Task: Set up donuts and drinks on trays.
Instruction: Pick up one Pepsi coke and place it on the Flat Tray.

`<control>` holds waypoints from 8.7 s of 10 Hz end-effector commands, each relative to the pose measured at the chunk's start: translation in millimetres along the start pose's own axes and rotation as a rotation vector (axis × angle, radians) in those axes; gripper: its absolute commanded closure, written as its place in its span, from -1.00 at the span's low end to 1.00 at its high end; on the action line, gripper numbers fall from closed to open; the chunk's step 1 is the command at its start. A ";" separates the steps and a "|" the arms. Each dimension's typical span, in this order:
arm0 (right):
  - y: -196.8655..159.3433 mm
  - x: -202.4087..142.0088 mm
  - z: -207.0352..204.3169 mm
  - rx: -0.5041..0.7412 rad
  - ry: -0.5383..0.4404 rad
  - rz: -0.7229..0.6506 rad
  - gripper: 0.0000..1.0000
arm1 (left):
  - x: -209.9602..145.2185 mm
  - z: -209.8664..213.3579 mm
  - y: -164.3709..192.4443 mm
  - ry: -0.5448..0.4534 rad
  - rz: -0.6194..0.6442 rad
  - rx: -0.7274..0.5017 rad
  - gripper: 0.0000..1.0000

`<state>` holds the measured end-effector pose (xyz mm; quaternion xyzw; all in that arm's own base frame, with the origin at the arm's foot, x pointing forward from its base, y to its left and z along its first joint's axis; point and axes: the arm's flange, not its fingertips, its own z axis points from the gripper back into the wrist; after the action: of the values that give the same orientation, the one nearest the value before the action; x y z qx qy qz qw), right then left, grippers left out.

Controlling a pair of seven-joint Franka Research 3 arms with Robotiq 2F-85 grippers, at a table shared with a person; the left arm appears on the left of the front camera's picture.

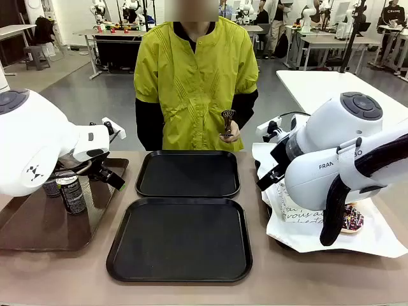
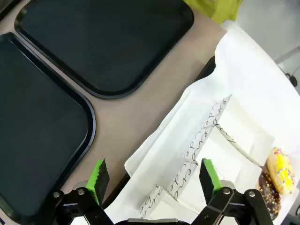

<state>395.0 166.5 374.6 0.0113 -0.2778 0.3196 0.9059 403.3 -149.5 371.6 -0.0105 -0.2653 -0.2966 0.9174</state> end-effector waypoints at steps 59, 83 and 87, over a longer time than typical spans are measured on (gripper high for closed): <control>-164.6 -287.5 261.4 0.795 -0.223 -1.009 -1.00 | 10.2 266.1 159.3 0.477 0.726 -0.200 -1.00; -164.6 -287.5 261.4 0.795 -0.223 -1.009 -1.00 | 27.0 62.4 86.1 0.481 0.614 0.118 -1.00; -164.6 -287.5 261.4 0.795 -0.223 -1.009 -1.00 | 13.5 43.7 89.0 0.520 0.703 0.147 -1.00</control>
<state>175.1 -180.6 474.9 0.5022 -0.1885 -0.0769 0.8405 439.7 -76.7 432.6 0.0264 -0.0287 0.0458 0.9982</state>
